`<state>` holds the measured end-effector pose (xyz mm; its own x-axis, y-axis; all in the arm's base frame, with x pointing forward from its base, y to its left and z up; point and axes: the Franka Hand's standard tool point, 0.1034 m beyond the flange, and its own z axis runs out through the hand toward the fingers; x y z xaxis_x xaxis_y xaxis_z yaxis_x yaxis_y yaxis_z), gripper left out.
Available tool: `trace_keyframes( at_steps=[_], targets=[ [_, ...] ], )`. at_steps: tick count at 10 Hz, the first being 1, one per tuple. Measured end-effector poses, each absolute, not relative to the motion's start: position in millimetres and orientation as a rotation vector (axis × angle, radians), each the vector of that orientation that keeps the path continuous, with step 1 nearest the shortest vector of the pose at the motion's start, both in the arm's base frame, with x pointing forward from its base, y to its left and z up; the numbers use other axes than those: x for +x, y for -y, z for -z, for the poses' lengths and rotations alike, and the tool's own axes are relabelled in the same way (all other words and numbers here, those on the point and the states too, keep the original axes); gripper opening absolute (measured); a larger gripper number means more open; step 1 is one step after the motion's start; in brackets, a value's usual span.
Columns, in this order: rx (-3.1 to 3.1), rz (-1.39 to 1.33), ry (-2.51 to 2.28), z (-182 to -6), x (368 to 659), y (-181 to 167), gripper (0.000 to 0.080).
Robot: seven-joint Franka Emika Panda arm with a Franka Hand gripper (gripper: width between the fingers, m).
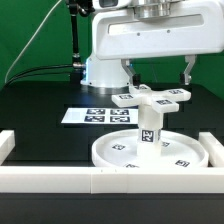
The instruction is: Assemble round table
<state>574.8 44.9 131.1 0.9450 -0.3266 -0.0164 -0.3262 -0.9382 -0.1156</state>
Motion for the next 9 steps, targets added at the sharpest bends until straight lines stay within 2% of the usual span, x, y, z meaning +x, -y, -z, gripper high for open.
trace_keyframes(
  at_steps=[1,6,9],
  targets=[
    [-3.031,-0.004,-0.256,-130.2,572.0,-43.3,0.0649],
    [-3.027,0.021,0.334,-130.0,571.6,-40.7,0.0649],
    [-2.914,0.017,0.940,-128.3,566.0,-41.2,0.0649]
  ],
)
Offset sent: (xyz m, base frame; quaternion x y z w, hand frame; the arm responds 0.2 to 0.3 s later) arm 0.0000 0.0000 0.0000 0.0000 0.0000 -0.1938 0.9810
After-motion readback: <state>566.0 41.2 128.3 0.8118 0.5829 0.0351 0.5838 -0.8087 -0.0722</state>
